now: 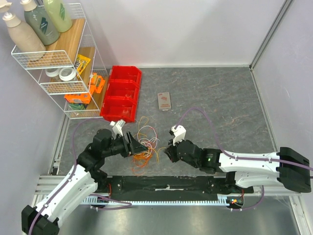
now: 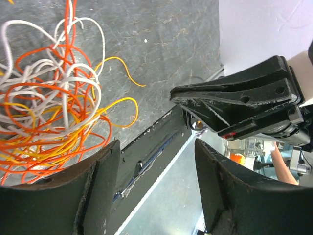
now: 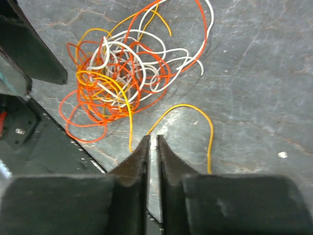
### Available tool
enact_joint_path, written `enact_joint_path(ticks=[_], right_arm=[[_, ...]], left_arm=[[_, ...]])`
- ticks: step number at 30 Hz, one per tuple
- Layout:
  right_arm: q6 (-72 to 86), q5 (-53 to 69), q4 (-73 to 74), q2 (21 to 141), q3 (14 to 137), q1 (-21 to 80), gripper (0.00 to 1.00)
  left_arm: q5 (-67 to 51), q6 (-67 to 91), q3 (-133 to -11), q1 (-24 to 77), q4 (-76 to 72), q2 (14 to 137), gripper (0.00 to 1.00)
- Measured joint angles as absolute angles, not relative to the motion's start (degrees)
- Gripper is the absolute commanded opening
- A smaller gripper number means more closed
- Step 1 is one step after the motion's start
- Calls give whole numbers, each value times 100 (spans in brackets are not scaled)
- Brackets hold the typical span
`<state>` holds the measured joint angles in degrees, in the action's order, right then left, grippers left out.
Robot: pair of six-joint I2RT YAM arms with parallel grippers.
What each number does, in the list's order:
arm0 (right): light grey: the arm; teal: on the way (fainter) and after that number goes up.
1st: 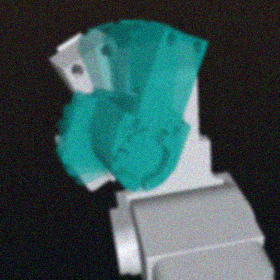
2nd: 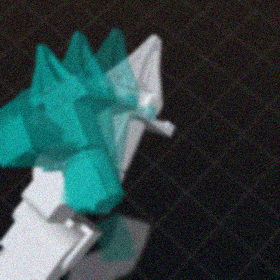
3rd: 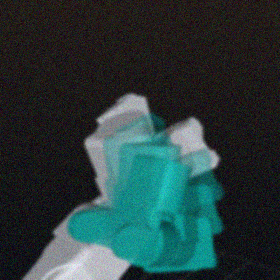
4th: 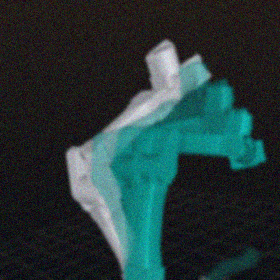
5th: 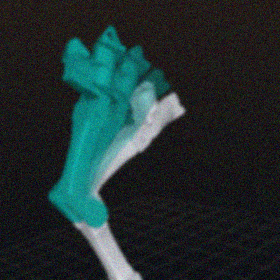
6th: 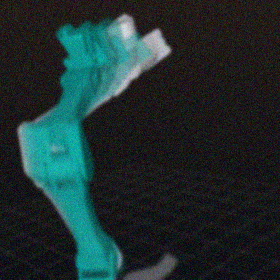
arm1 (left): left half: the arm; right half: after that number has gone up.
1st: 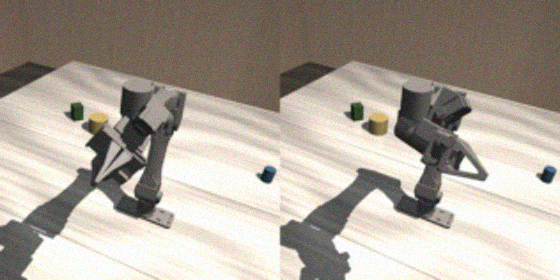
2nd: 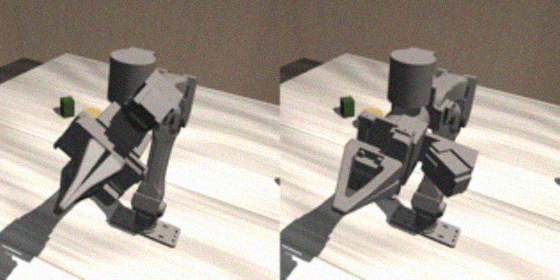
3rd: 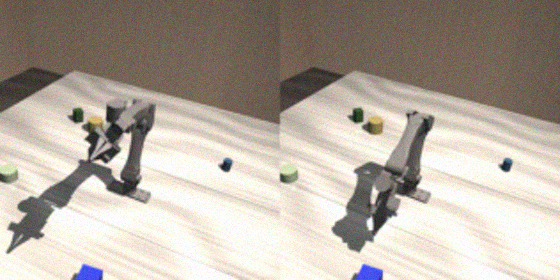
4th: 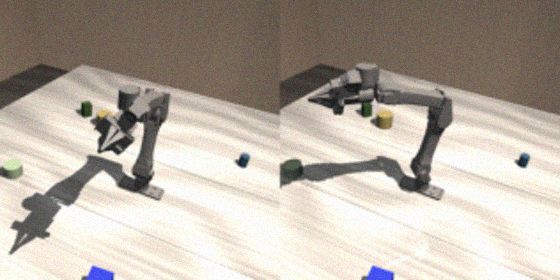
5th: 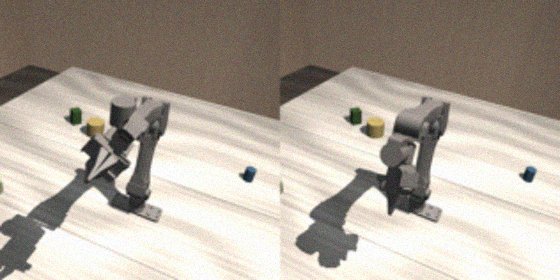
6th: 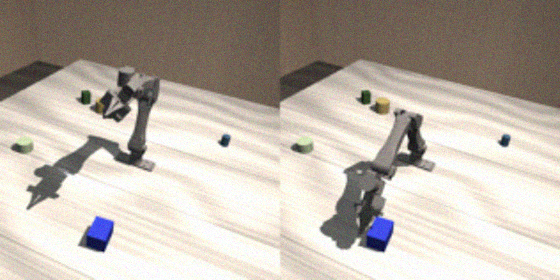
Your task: Untangle the cables
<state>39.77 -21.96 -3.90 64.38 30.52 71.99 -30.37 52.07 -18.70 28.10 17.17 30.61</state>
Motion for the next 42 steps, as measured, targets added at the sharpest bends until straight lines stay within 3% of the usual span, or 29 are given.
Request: enact_joint_path(ticks=[2,4,6,7,11,12,13,17,20,24,29,35,42], right_arm=[[3933,-2115,-405,6455,3035,7199,82],[3870,-1973,-534,6471,3013,7196,85],[3712,-1706,-788,6602,2998,7199,81],[3653,-1566,-932,6742,3004,7199,72],[3518,-1094,-1295,7588,3135,7199,14],[3540,-1048,-1330,7782,3168,7201,3],[3503,-1031,-1332,7889,3183,7205,0],[3555,-1153,-1267,7902,3186,7203,0],[3557,-1297,-1111,7454,3124,7203,0],[3559,-1531,-694,6359,3037,7203,0],[3524,-2202,425,4600,3214,7203,0],[3179,-3413,1802,2958,4748,7203,0],[2613,-4366,2416,3065,6751,7196,0]], left_arm=[[-3017,5266,-1870,2939,1522,3181,60],[-2961,5306,-1870,3063,1444,3308,57],[-2829,5330,-1868,3205,1441,3406,57],[-2753,5332,-1868,3256,1441,3450,57],[-2532,5308,-1920,3332,1474,3747,59],[-2482,5293,-1990,3332,1490,3863,59],[-2421,5275,-2071,3332,1505,3975,59],[-2224,5214,-2515,3336,1483,4600,54],[-2196,5199,-2571,3336,1160,5127,45],[-2178,5159,-2541,3336,659,6143,32],[-1994,5127,-2386,3336,198,6746,30],[-1747,5089,-2189,3336,-86,6744,29],[-1623,5078,-2043,3336,-141,6619,29]])
